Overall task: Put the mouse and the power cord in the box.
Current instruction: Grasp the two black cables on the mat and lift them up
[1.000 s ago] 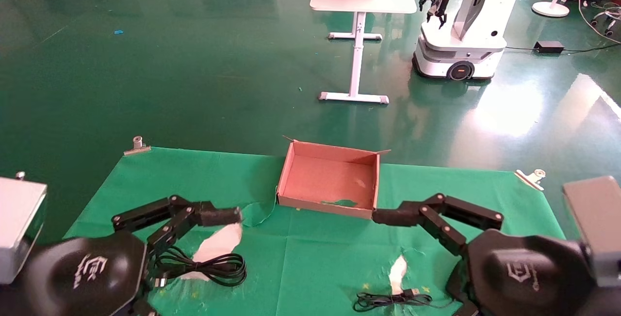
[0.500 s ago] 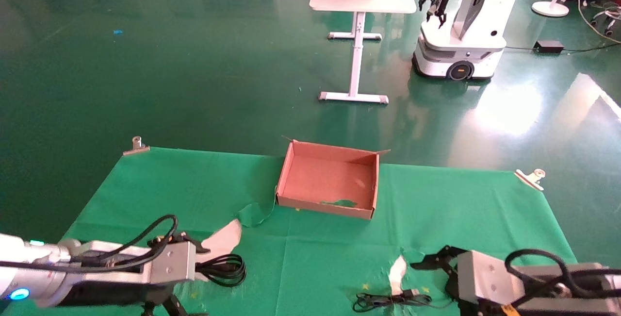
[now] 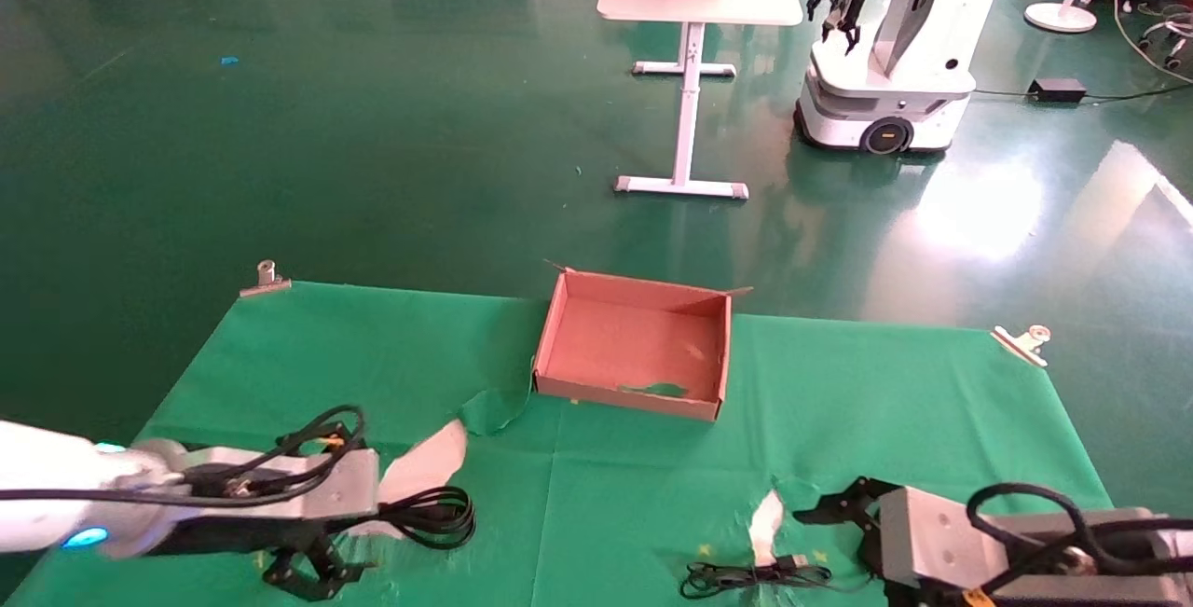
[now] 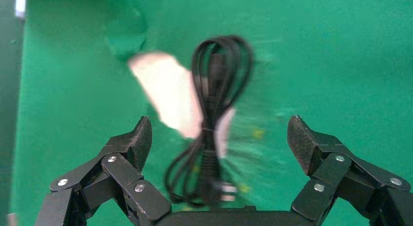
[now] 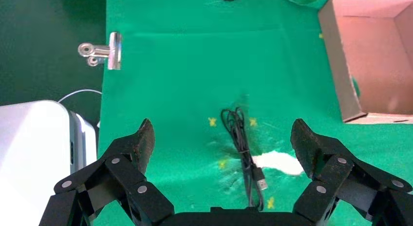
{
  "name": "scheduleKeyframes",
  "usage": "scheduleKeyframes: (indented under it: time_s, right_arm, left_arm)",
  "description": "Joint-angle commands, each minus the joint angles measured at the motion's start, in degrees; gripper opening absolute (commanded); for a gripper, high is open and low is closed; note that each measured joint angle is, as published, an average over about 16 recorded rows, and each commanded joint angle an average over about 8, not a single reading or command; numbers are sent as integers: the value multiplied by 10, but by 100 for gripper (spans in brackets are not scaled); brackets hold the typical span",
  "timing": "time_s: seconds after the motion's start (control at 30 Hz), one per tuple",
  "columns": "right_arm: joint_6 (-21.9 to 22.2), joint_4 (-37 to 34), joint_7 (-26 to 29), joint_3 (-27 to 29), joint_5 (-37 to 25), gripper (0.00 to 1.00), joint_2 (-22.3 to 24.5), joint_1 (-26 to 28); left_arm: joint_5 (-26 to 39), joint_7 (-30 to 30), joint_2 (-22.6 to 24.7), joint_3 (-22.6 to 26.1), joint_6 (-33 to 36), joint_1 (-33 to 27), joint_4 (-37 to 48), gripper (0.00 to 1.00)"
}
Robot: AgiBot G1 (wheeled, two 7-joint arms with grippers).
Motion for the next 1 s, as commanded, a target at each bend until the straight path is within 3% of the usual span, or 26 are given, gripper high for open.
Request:
scheduleKeyframes:
  time_s: [0.03, 0.23, 0.47, 1.0]
  right_arm:
    - [-1, -1, 0, -1, 0, 100, -1, 1]
    - [-2, -1, 11, 0, 0, 100, 4, 3]
    - [-4, -1, 23, -3, -3, 100, 9, 0]
    - [-1, -1, 28, -11, -19, 100, 0, 3]
  left_arm:
    - [40, -8, 16, 12, -15, -2, 4, 100]
    - [139, -27, 74, 46, -48, -12, 47, 100]
    - [197, -25, 118, 69, -78, -15, 102, 100]
    - [235, -35, 135, 80, -101, -10, 138, 100]
